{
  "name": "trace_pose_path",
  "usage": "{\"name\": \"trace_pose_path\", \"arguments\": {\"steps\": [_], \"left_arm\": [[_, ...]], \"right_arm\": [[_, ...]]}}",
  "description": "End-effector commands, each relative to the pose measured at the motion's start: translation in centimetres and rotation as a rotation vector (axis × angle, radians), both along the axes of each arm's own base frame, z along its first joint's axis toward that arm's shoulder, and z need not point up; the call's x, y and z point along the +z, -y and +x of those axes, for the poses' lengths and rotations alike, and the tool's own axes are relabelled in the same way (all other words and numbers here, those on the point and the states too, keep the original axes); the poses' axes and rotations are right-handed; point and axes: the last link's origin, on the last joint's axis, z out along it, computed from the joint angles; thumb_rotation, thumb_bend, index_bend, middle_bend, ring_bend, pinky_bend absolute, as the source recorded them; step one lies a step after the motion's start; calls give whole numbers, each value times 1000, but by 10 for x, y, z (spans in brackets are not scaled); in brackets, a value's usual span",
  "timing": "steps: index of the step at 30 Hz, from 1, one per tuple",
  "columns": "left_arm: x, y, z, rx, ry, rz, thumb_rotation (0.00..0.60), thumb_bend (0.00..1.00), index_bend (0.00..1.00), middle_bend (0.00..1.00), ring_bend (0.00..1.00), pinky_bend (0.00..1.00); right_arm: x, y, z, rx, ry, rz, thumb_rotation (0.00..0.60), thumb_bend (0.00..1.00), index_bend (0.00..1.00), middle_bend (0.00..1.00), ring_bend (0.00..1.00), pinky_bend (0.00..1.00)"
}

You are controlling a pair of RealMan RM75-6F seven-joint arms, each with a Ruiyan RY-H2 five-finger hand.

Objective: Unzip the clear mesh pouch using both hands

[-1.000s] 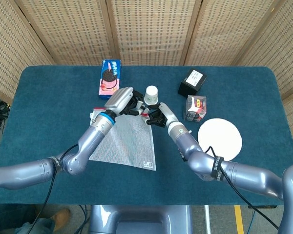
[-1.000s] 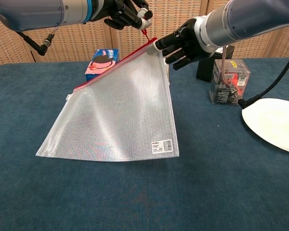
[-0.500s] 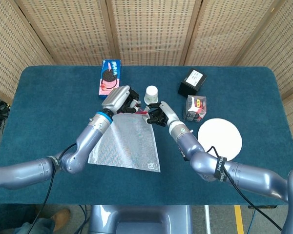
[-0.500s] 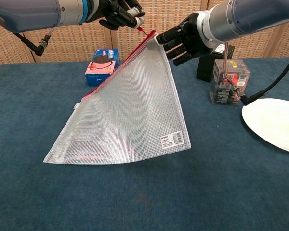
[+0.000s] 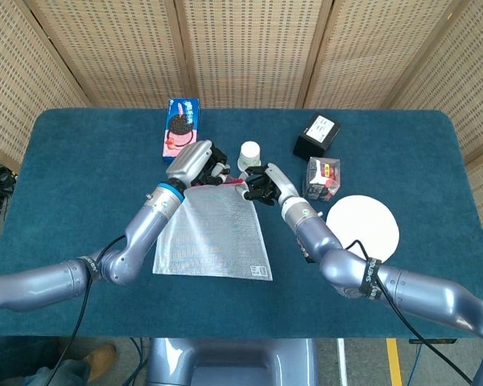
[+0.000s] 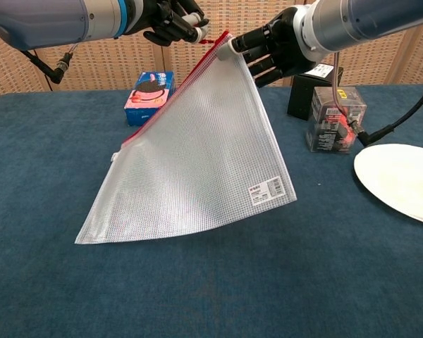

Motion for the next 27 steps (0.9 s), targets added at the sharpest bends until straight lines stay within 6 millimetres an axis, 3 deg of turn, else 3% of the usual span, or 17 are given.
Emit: {"name": "trace_pose_path", "arguments": {"steps": [1, 20, 27], "left_arm": [[1, -2, -3, 7, 0, 4, 600, 971, 904, 982, 994, 1000], [3, -8, -25, 53, 12, -15, 600, 978, 904, 982, 994, 1000], [8, -11, -39, 79, 7, -7, 600, 979, 904, 982, 994, 1000]], "right_arm": [[3, 0, 1, 3, 13, 0, 600, 917, 748, 921, 869, 1000], [14, 3, 2, -10, 74, -11, 600, 918, 776, 926, 872, 1000], [26, 7, 3, -21, 115, -37, 600, 920, 782, 927, 873, 1000]]}}
